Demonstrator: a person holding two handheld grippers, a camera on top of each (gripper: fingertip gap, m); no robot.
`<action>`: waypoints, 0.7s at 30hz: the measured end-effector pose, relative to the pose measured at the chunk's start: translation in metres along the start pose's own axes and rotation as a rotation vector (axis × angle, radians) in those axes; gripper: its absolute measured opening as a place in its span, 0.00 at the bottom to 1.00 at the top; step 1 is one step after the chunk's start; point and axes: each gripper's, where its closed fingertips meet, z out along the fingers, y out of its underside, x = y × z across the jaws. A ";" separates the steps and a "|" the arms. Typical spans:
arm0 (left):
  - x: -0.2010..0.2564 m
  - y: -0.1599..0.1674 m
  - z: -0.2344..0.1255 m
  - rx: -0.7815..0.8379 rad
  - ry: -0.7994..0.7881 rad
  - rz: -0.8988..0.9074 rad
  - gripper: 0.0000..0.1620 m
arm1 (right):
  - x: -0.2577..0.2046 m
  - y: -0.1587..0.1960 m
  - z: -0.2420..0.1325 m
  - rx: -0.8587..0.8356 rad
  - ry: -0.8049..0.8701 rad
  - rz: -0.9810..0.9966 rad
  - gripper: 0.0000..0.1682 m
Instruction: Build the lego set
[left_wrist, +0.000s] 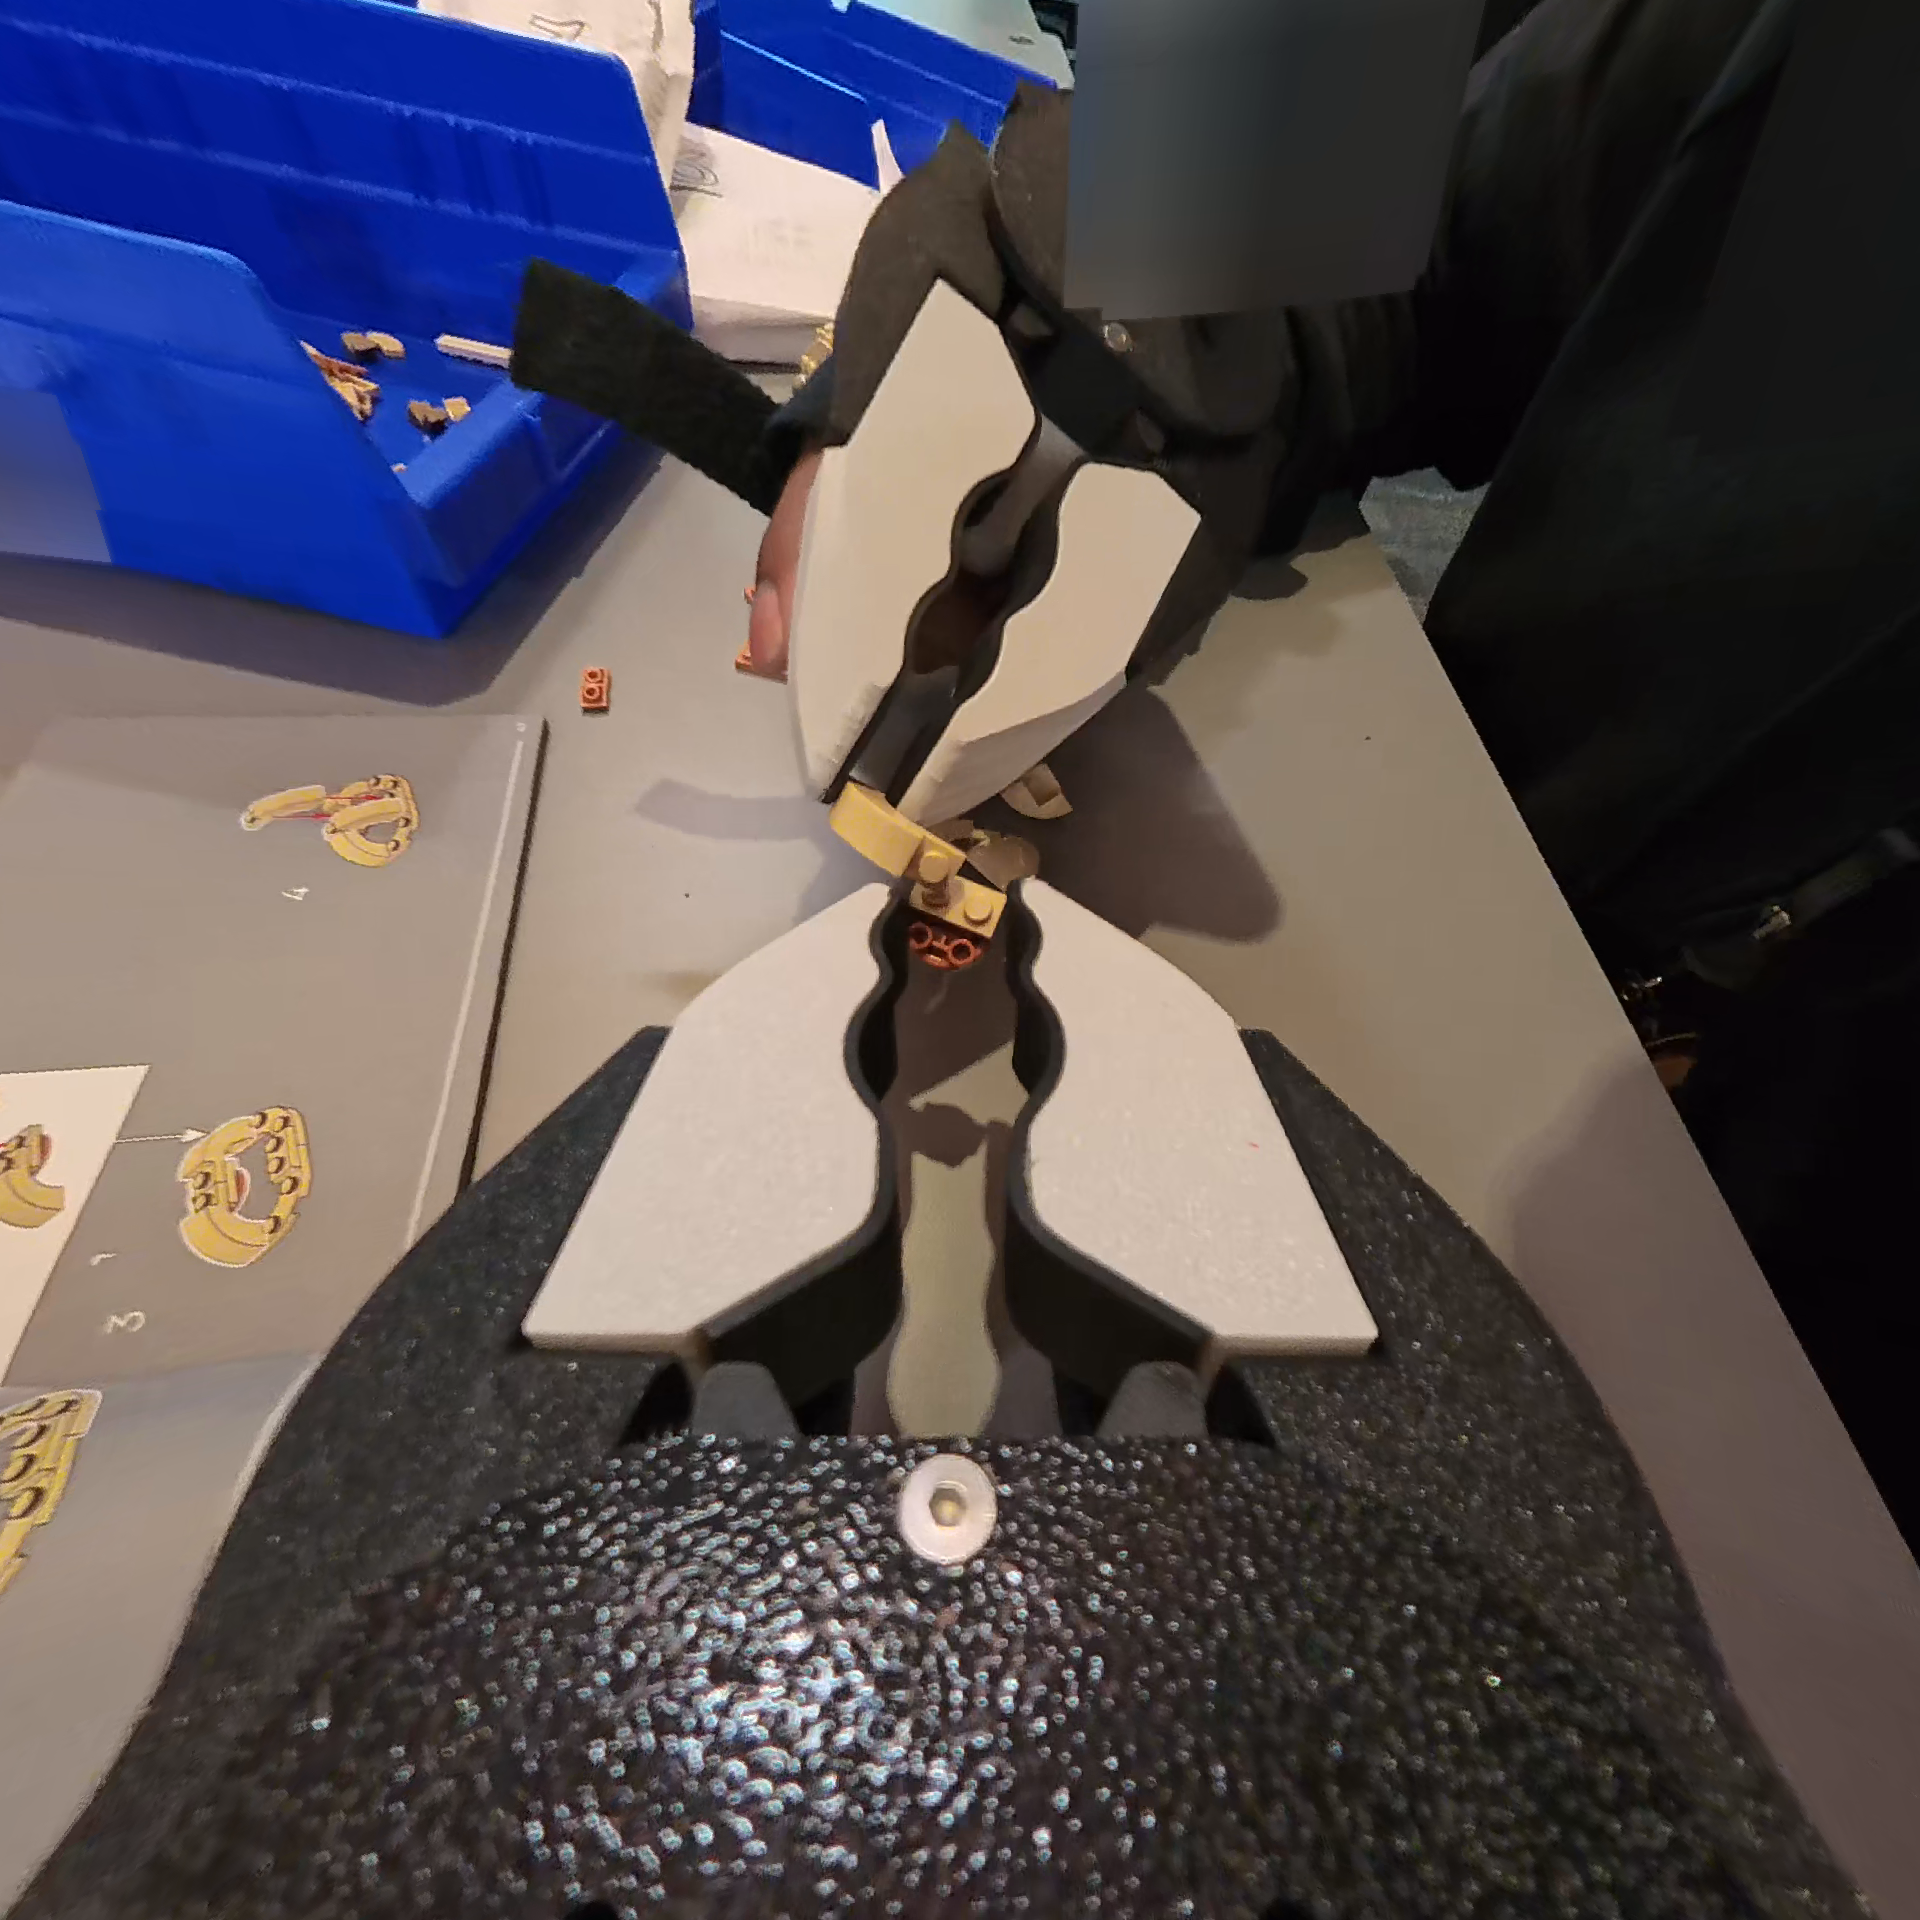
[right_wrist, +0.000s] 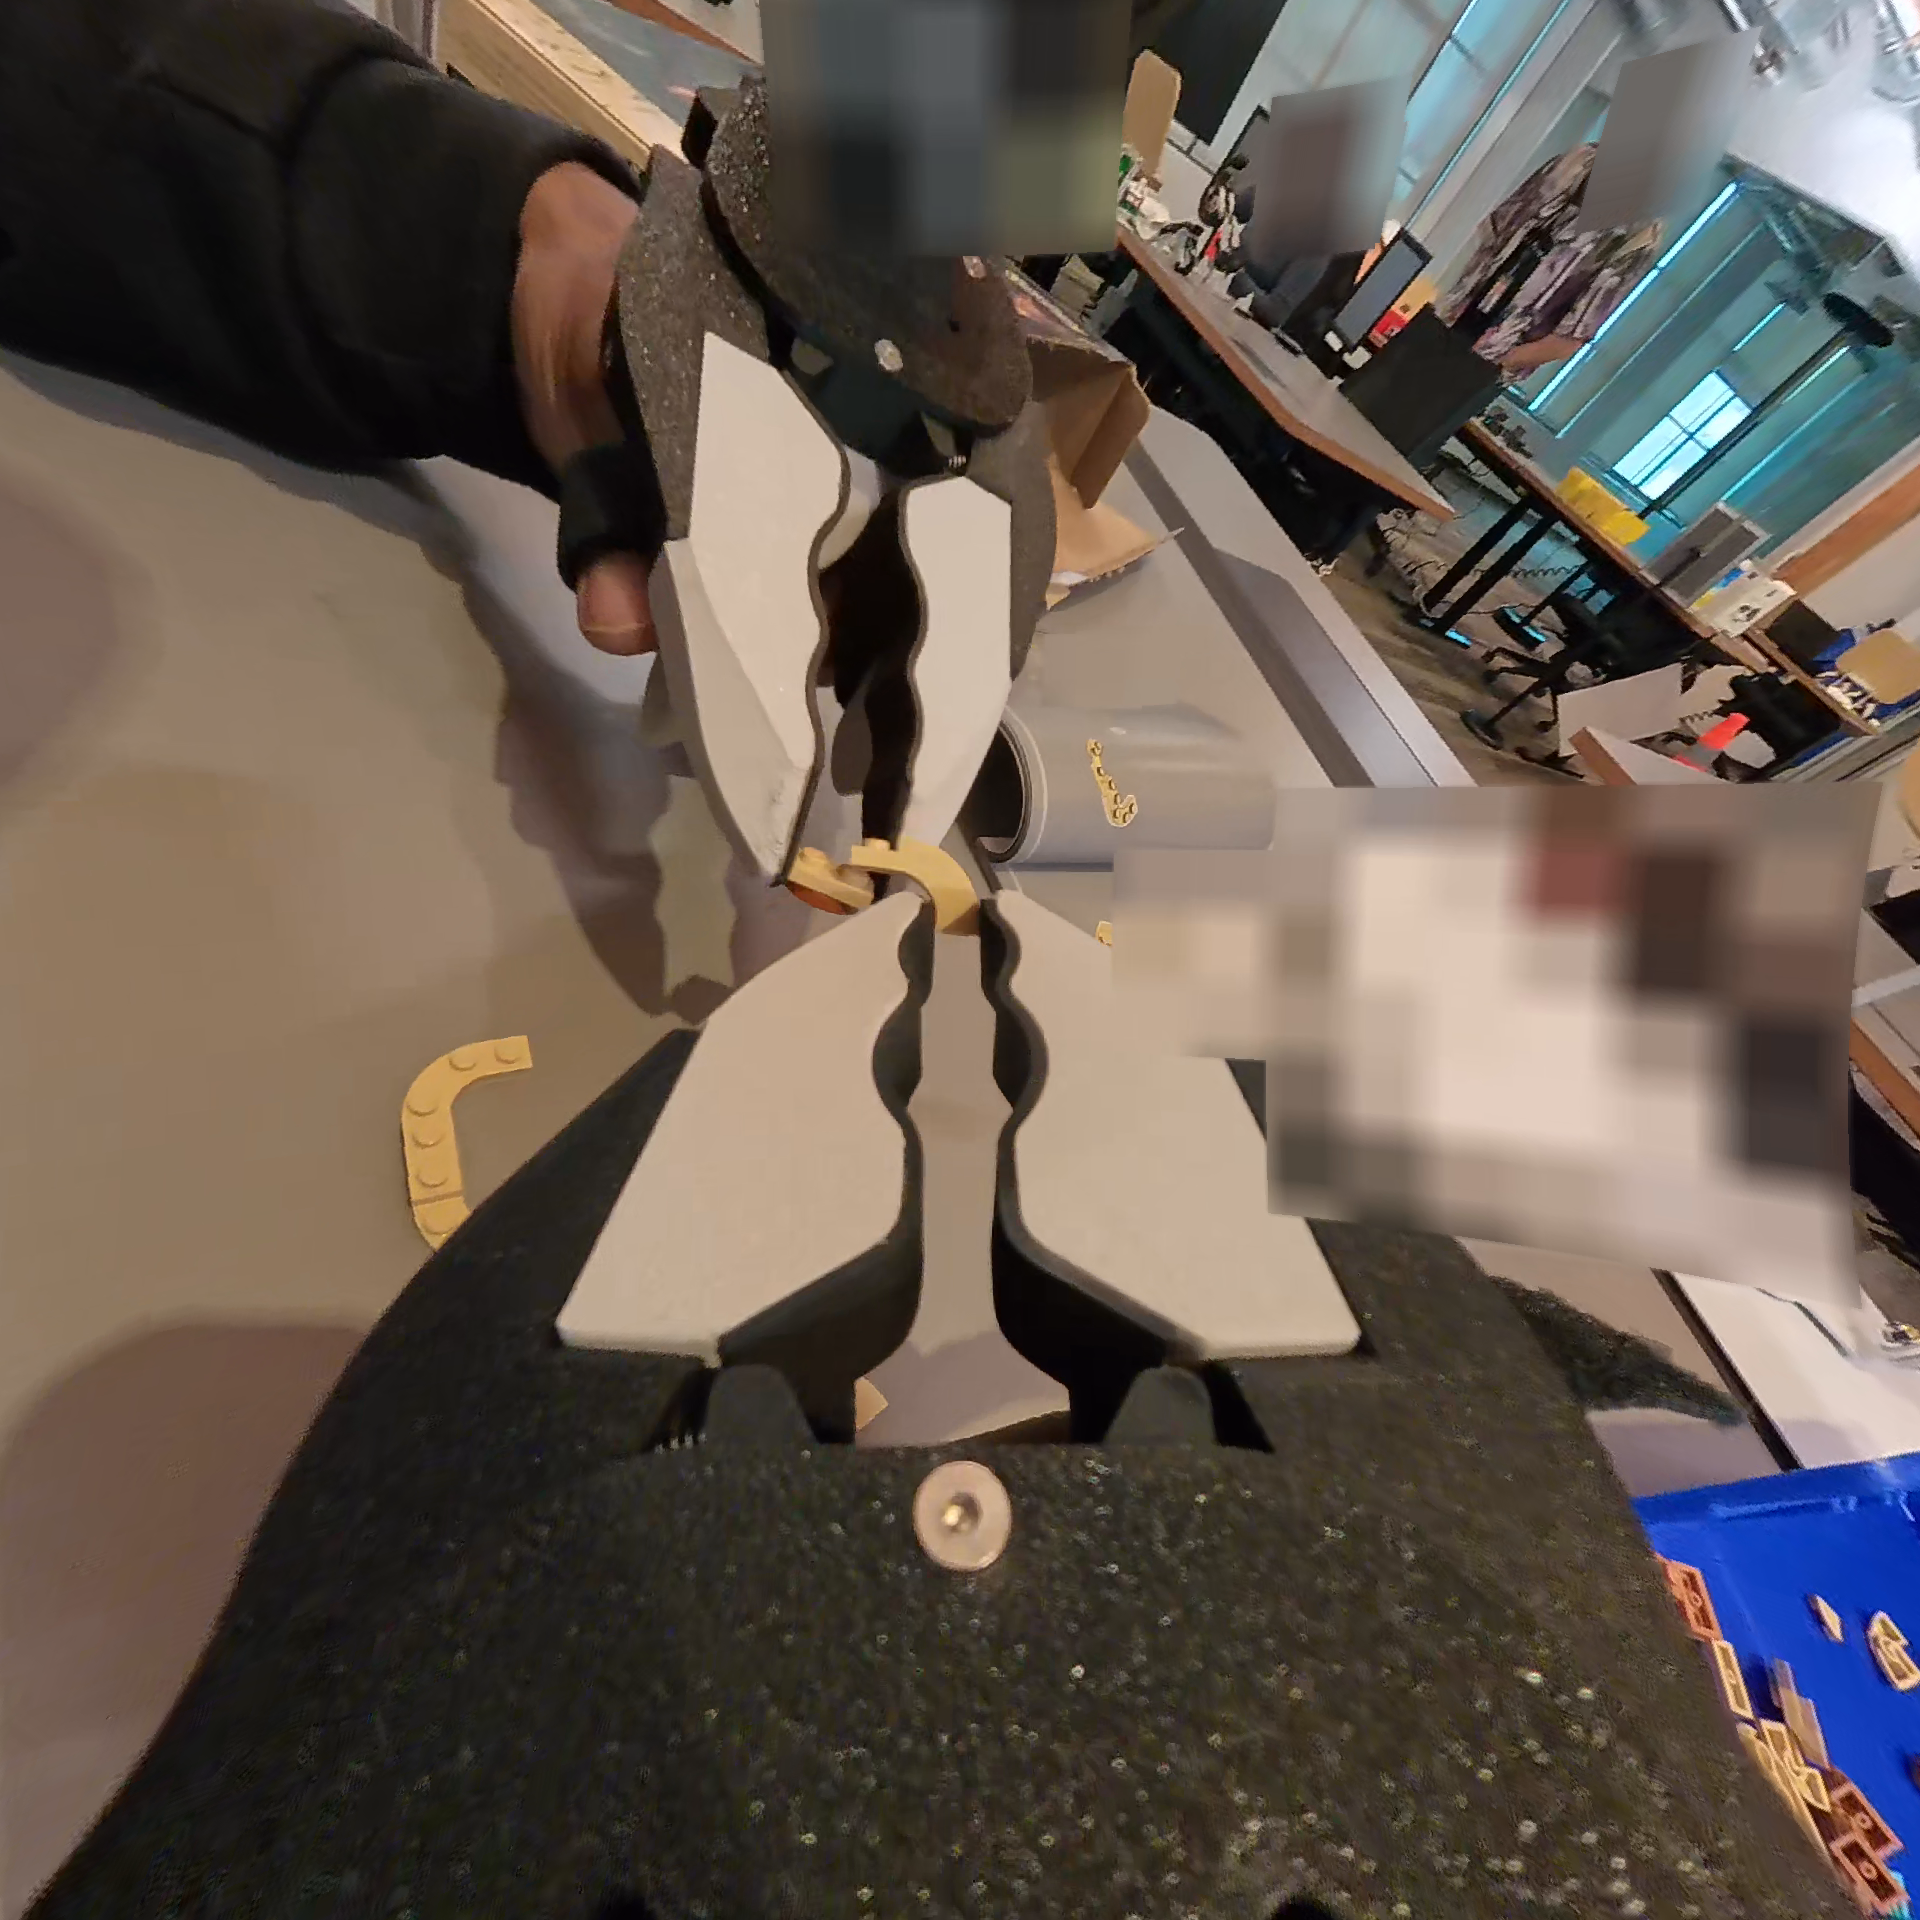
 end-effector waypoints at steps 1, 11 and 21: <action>0.000 -0.001 0.000 0.008 -0.002 -0.004 0.11 | 0.001 0.000 0.000 0.001 0.011 0.001 0.05; -0.008 -0.017 -0.002 0.125 -0.045 -0.089 0.10 | 0.011 -0.001 -0.001 0.010 0.102 0.100 0.05; -0.011 -0.024 -0.003 0.190 -0.075 -0.058 0.10 | 0.014 -0.003 -0.003 0.011 0.085 0.179 0.05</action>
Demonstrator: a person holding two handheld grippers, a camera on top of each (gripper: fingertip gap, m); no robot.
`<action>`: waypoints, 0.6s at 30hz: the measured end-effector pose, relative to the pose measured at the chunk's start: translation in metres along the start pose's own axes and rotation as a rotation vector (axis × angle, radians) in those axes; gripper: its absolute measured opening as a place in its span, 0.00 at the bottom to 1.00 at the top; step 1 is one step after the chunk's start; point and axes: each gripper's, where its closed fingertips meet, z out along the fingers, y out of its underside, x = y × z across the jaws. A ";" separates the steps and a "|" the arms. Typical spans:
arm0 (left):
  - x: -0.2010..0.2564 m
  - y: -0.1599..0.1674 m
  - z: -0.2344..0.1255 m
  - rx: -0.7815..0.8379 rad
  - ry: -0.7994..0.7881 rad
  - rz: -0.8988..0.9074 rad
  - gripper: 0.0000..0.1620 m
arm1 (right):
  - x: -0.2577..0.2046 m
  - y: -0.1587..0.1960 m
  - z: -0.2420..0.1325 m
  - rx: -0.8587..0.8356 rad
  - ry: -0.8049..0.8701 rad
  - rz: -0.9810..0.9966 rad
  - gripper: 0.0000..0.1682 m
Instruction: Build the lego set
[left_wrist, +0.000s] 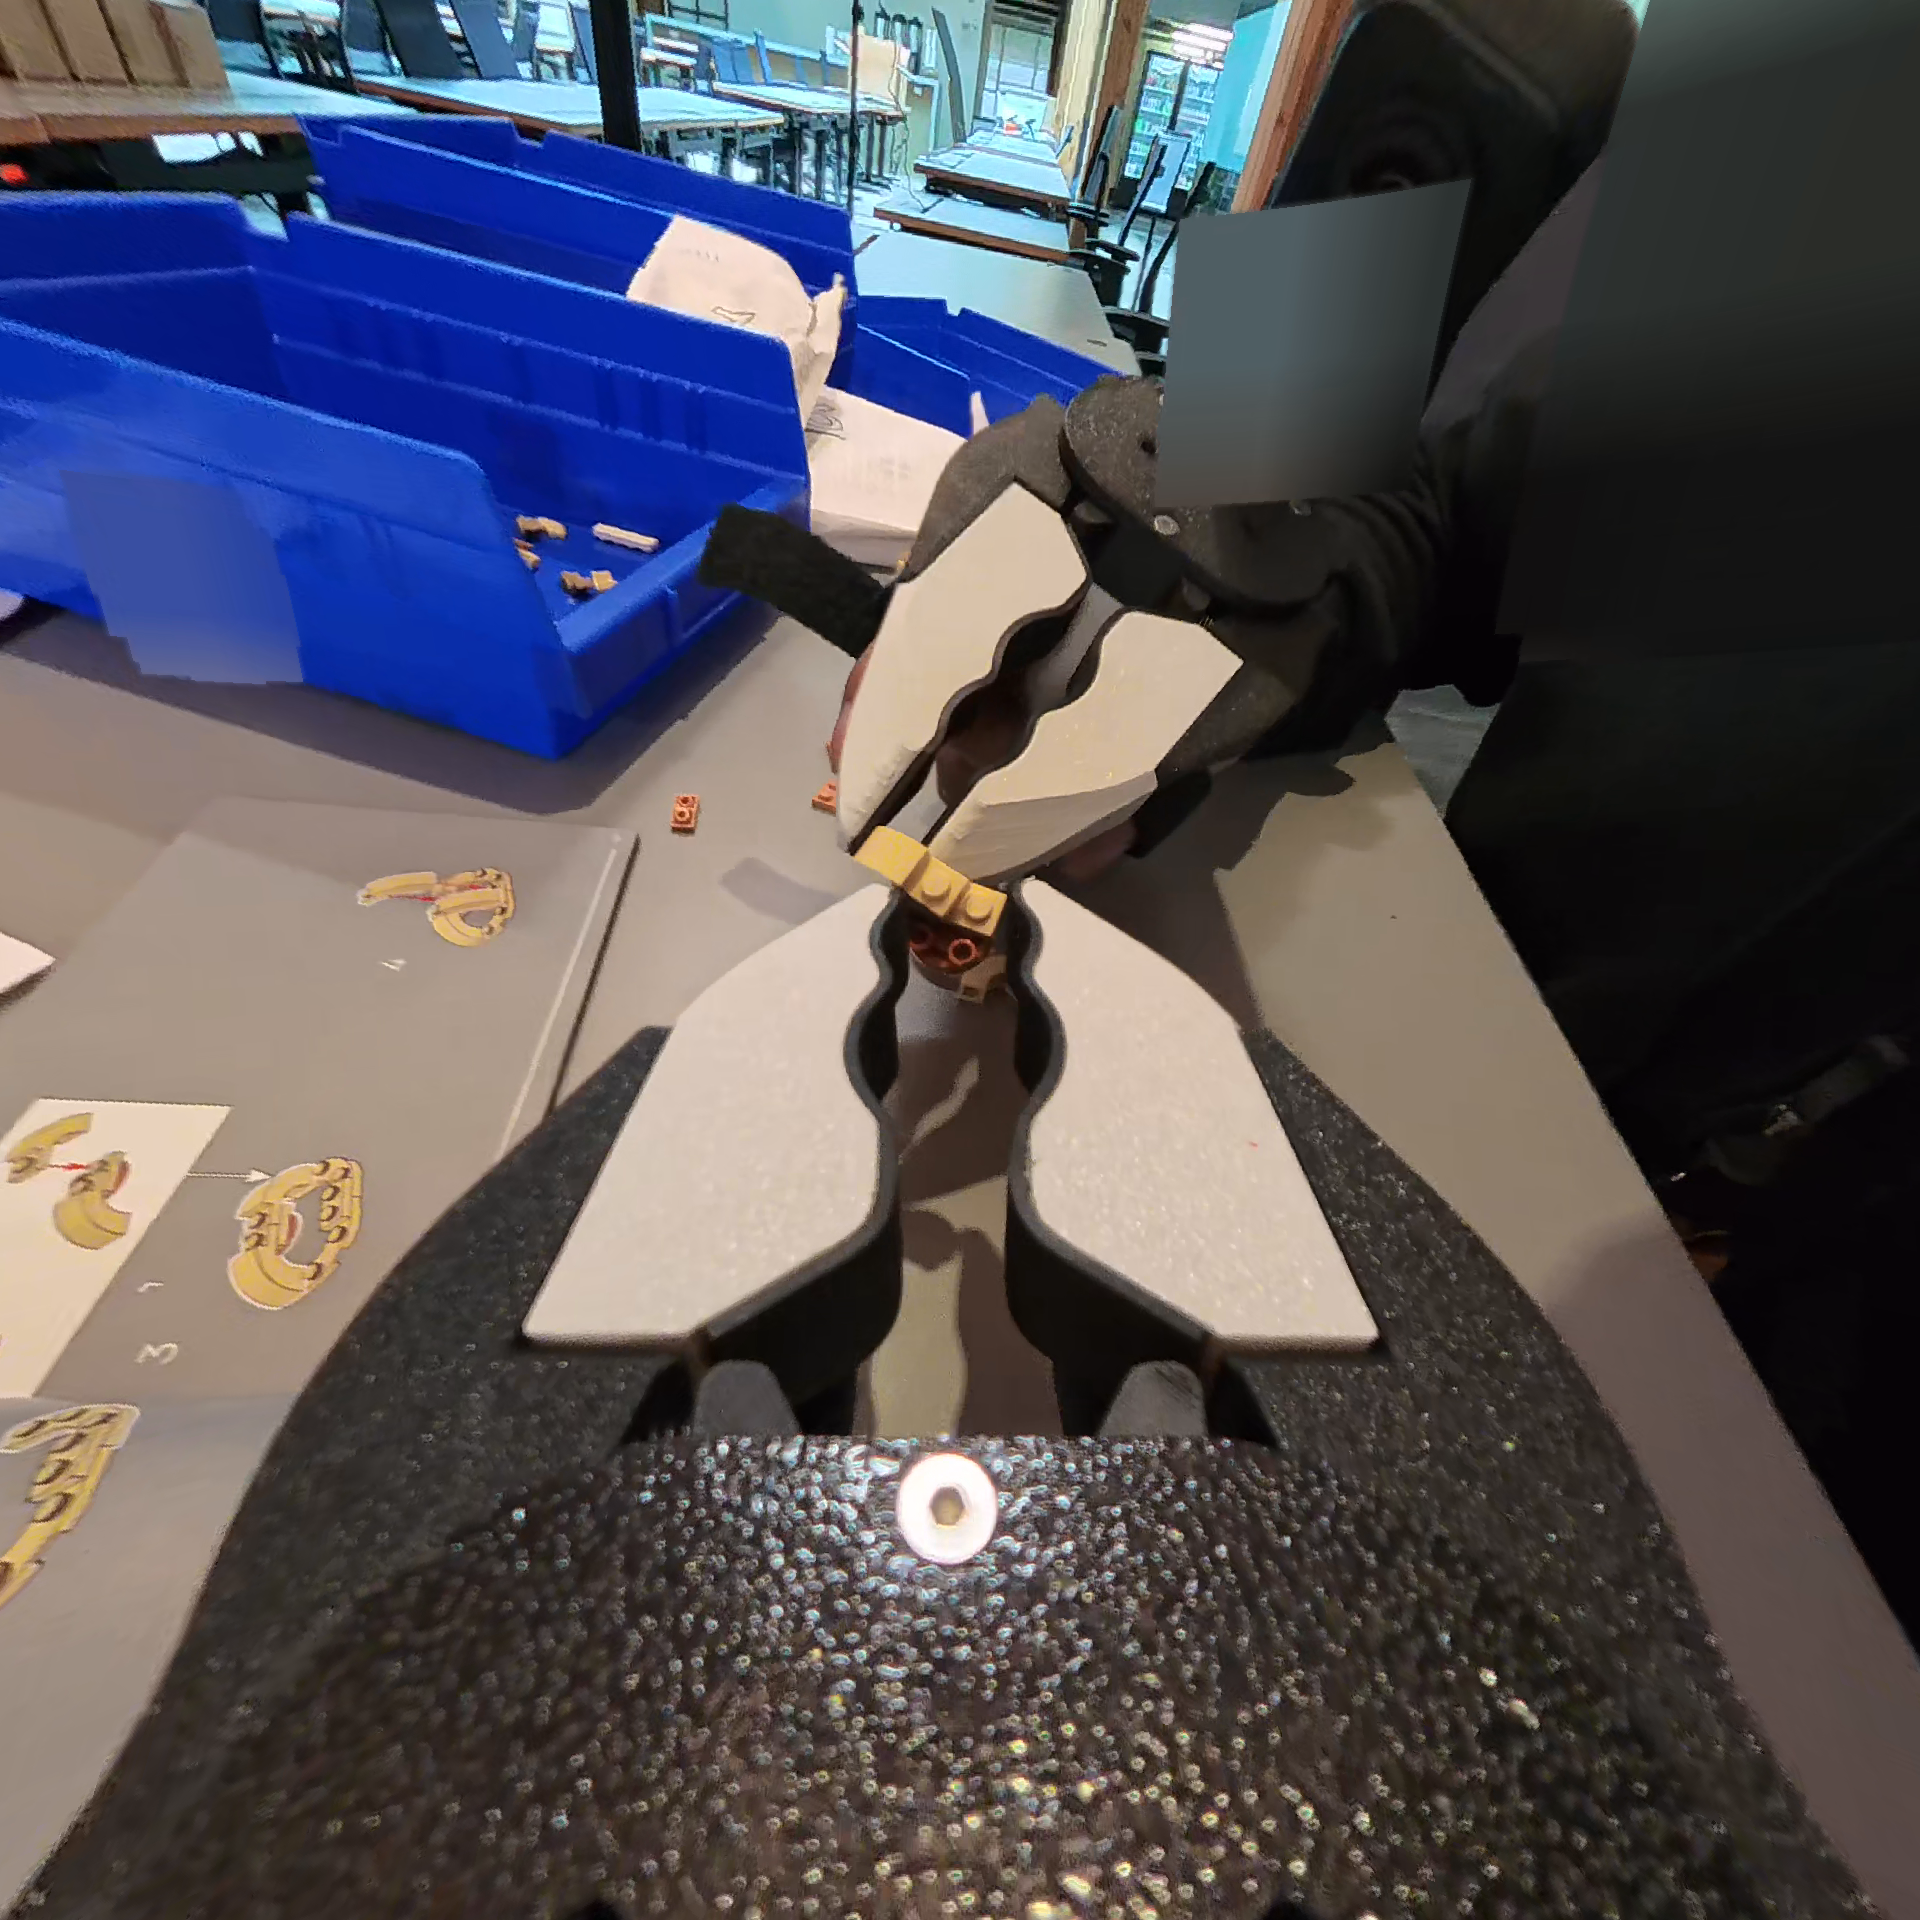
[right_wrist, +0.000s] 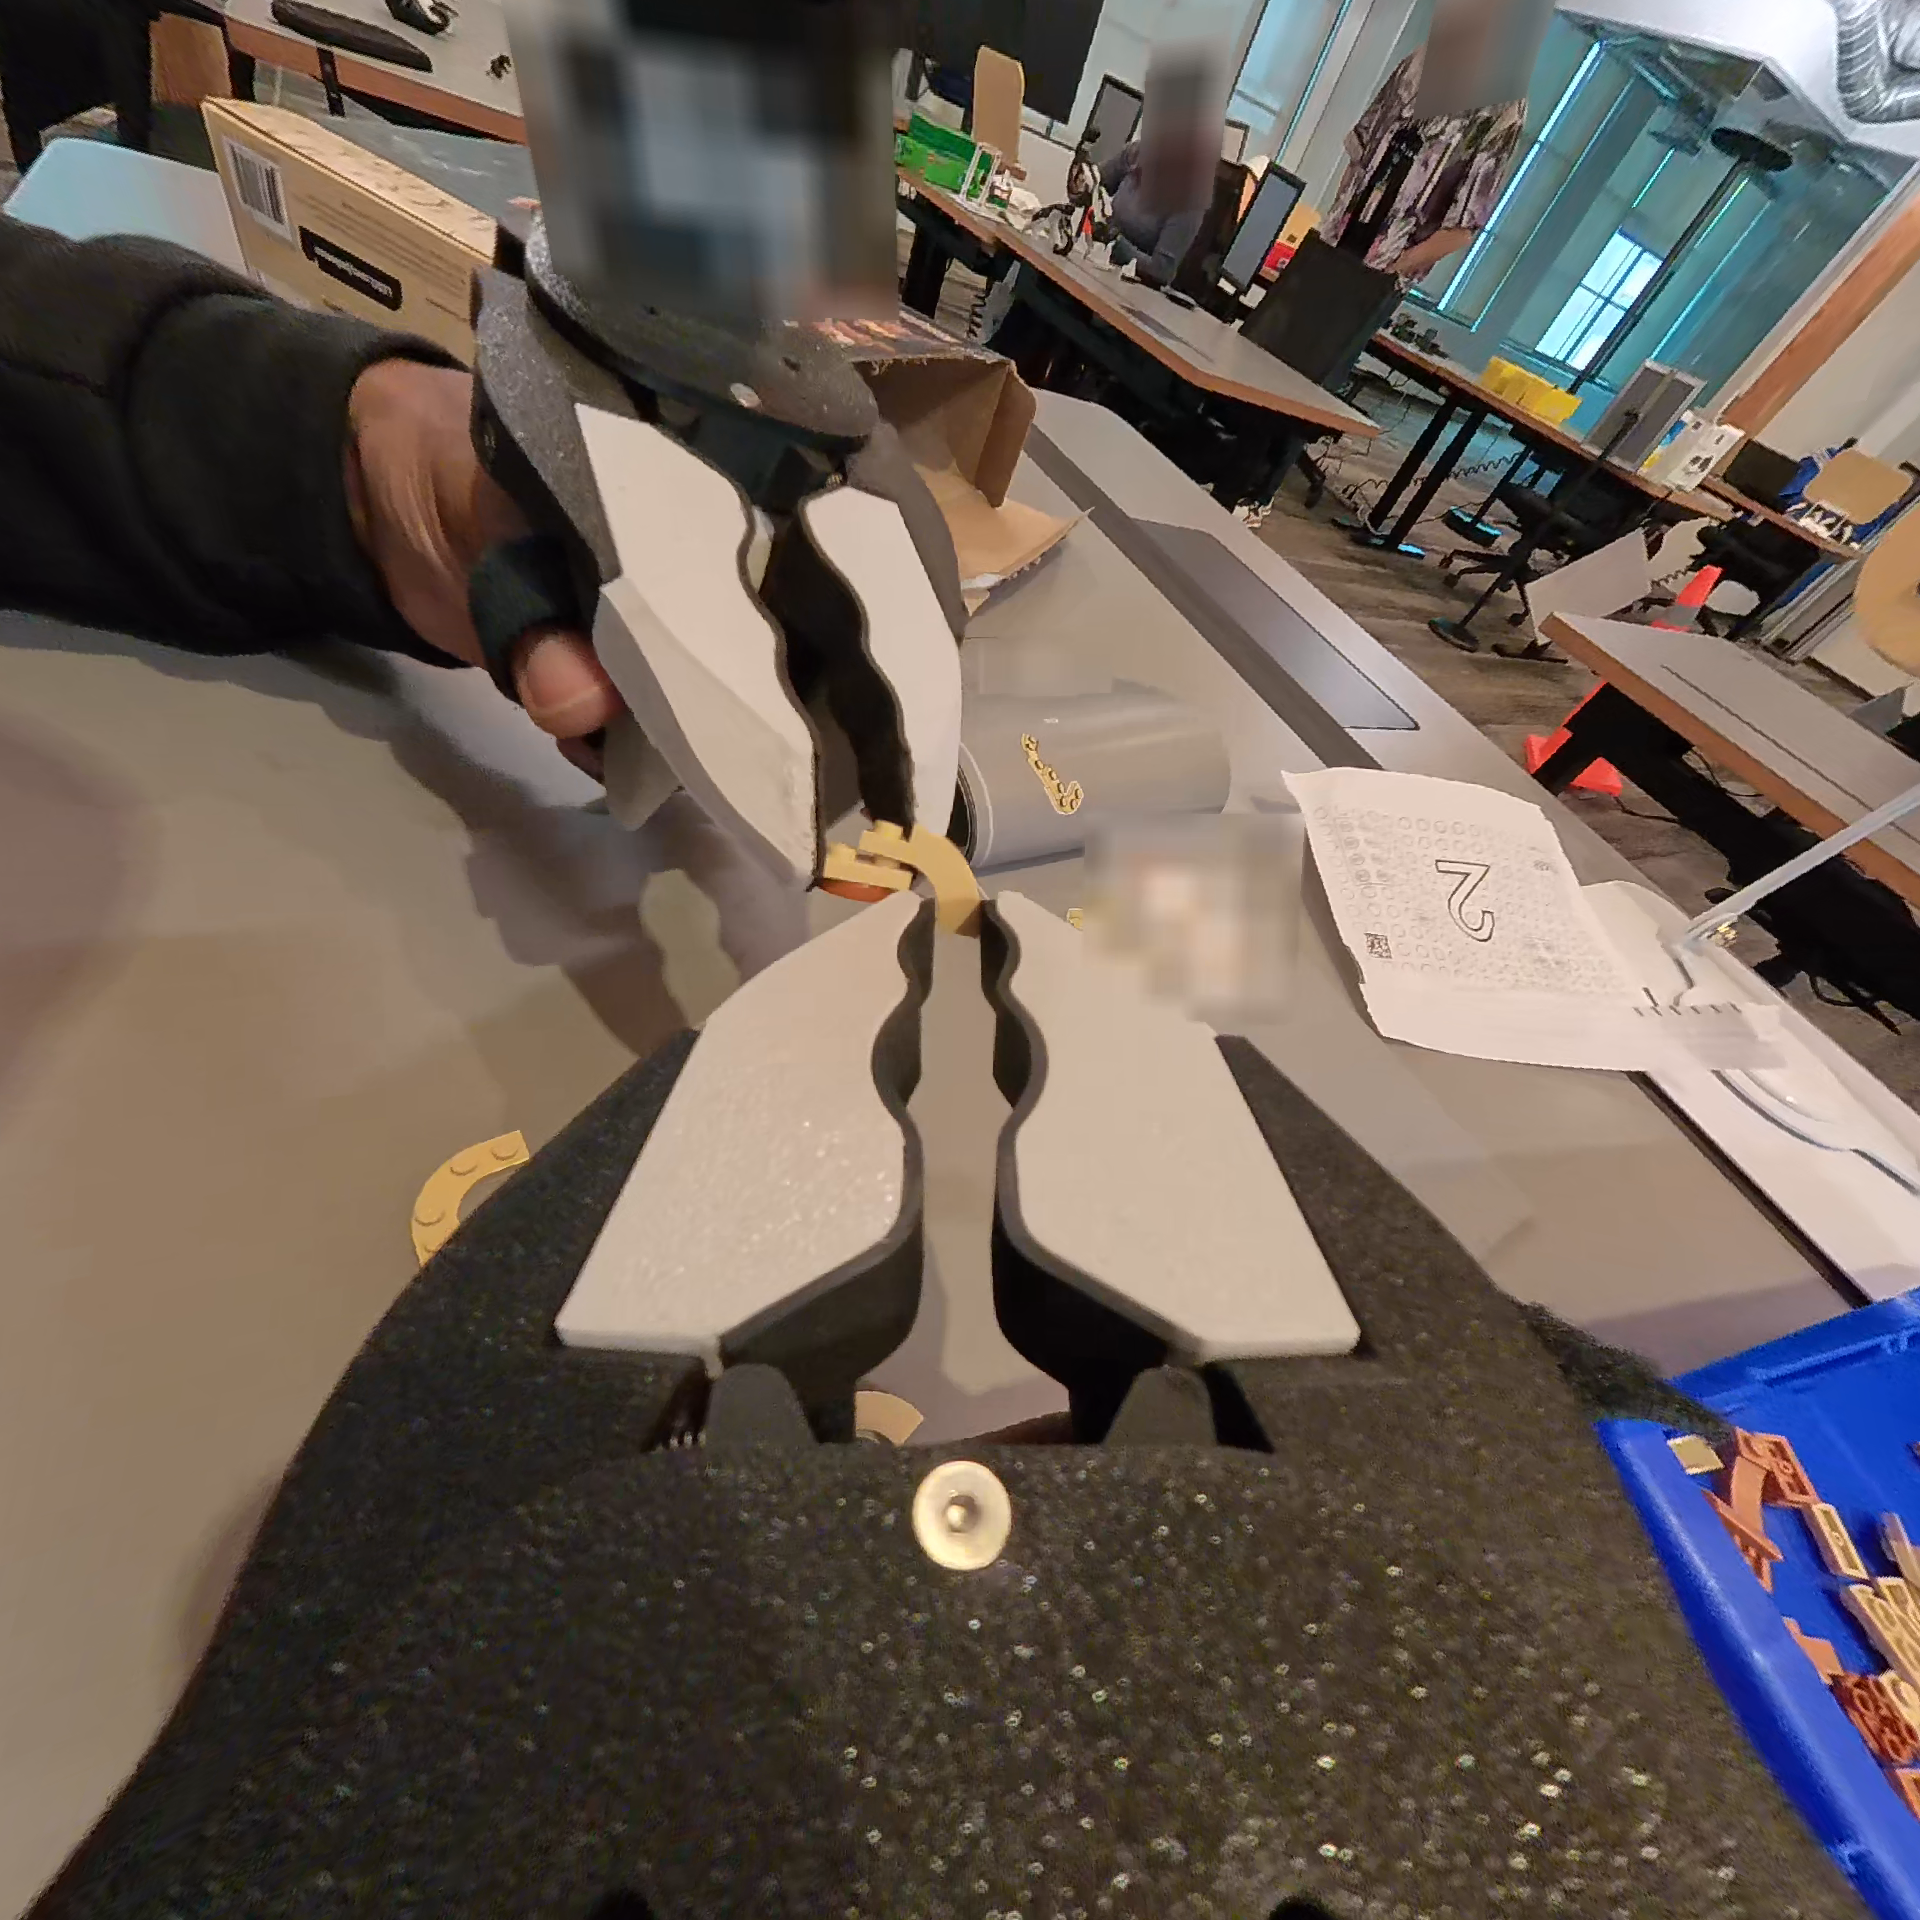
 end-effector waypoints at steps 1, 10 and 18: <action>0.000 -0.001 0.000 0.001 -0.011 0.022 0.10 | 0.000 -0.001 0.000 0.003 0.001 0.004 0.05; 0.000 -0.007 0.000 0.014 -0.066 0.122 0.10 | 0.005 -0.006 -0.003 0.022 0.024 0.006 0.05; -0.001 -0.011 0.001 0.011 -0.127 0.181 0.10 | 0.011 -0.008 -0.006 0.014 0.099 -0.084 0.04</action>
